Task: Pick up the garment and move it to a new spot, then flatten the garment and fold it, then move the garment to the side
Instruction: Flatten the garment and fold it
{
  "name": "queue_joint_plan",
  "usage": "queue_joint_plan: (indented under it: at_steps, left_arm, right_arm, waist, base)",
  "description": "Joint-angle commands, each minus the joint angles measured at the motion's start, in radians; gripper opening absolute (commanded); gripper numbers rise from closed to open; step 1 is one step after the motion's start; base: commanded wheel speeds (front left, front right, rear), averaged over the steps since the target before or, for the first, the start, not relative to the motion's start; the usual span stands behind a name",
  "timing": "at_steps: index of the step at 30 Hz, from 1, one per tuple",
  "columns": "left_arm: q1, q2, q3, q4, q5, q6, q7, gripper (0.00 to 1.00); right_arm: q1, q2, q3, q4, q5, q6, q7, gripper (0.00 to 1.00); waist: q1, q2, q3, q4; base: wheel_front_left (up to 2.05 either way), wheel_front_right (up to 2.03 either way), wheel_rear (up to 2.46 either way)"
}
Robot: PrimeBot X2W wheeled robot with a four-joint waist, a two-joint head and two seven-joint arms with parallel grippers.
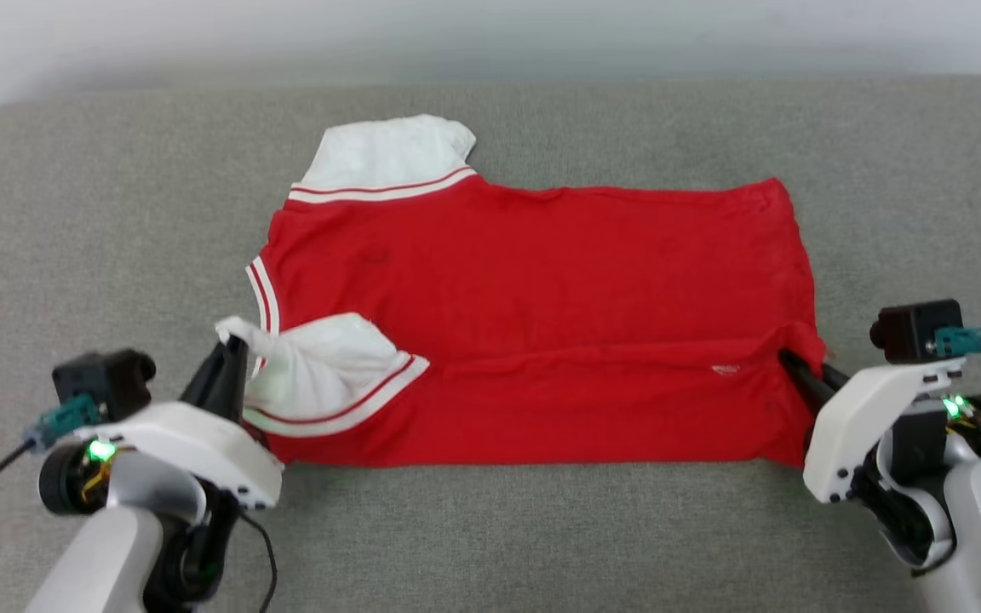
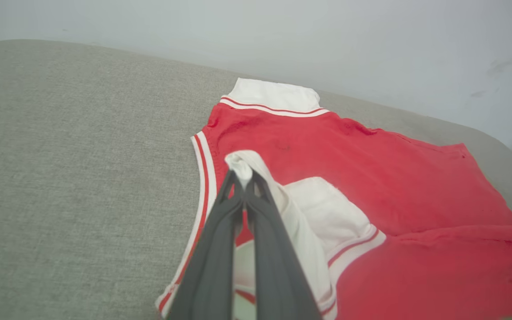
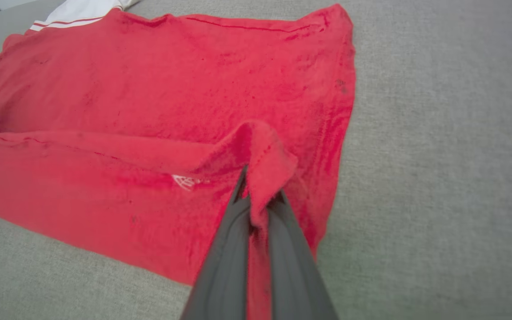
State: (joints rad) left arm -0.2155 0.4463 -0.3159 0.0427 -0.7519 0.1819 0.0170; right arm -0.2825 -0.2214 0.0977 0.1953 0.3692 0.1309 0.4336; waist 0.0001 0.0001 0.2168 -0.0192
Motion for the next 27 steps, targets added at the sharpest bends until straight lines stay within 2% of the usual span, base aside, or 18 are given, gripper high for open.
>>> queue_joint_plan:
  at_steps: [1,8,10,11,12,13,14,19,23,27]
  left_arm:
    - [-0.021,-0.004,0.001,0.015,0.003,-0.008,-0.009,0.00]
    - [-0.171,-0.047,-0.020,0.227,-0.008,-0.087,-0.035,0.00]
    - [-0.204,-0.062,-0.025,0.292,-0.018,-0.108,-0.030,0.00]
    - [-0.216,-0.068,-0.030,0.323,-0.026,-0.121,-0.023,0.11]
    - [-0.228,-0.071,-0.031,0.353,-0.030,-0.129,-0.024,0.44]
    - [-0.238,-0.074,-0.030,0.380,-0.036,-0.138,-0.024,0.83]
    - [-0.246,-0.075,-0.030,0.402,-0.038,-0.146,-0.030,1.00]
    - [-0.254,-0.065,-0.019,0.468,-0.057,-0.176,-0.038,1.00]
    - [-0.223,-0.028,-0.019,0.453,-0.060,-0.189,-0.020,1.00]
    - [-0.183,0.034,-0.023,0.388,-0.062,-0.186,0.046,1.00]
  right_arm:
    - [-0.022,-0.004,0.001,0.015,0.003,0.000,-0.008,0.00]
    - [-0.127,-0.006,0.036,0.197,0.020,0.000,-0.088,0.02]
    - [-0.139,-0.007,0.053,0.246,0.016,0.000,-0.114,0.42]
    - [-0.143,-0.004,0.063,0.269,0.020,-0.001,-0.127,0.87]
    - [-0.145,-0.004,0.073,0.289,0.023,-0.001,-0.140,1.00]
    - [-0.150,-0.003,0.085,0.299,0.025,-0.001,-0.161,1.00]
    - [-0.153,-0.003,0.094,0.307,0.028,-0.001,-0.184,1.00]
    - [-0.139,-0.026,0.123,0.283,0.026,-0.001,-0.338,1.00]
    - [-0.093,-0.035,0.107,0.223,0.025,0.000,-0.453,1.00]
    - [-0.037,-0.033,0.062,0.137,-0.009,0.000,-0.522,1.00]
  waist:
    - [-0.0001,-0.0001,0.032,0.002]
    - [-0.0001,-0.0001,0.101,0.001]
    - [-0.0001,-0.0001,0.110,-0.001]
    - [-0.0001,-0.0001,0.113,-0.002]
    - [-0.0001,-0.0001,0.115,-0.003]
    - [-0.0001,-0.0001,0.115,-0.006]
    - [-0.0001,-0.0001,0.113,-0.009]
    - [-0.0001,-0.0001,0.078,-0.020]
    - [-0.0001,-0.0001,0.030,-0.028]
    - [-0.0001,-0.0001,-0.019,-0.038]
  base:
    - [0.00,0.00,0.00]
    - [0.00,0.00,0.00]
    - [0.00,0.00,0.00]
    - [0.00,0.00,0.00]
    - [0.00,0.00,0.00]
    - [0.00,0.00,0.00]
    - [0.00,0.00,0.00]
    - [0.00,0.00,0.00]
    - [0.00,0.00,0.00]
    - [0.00,0.00,0.00]
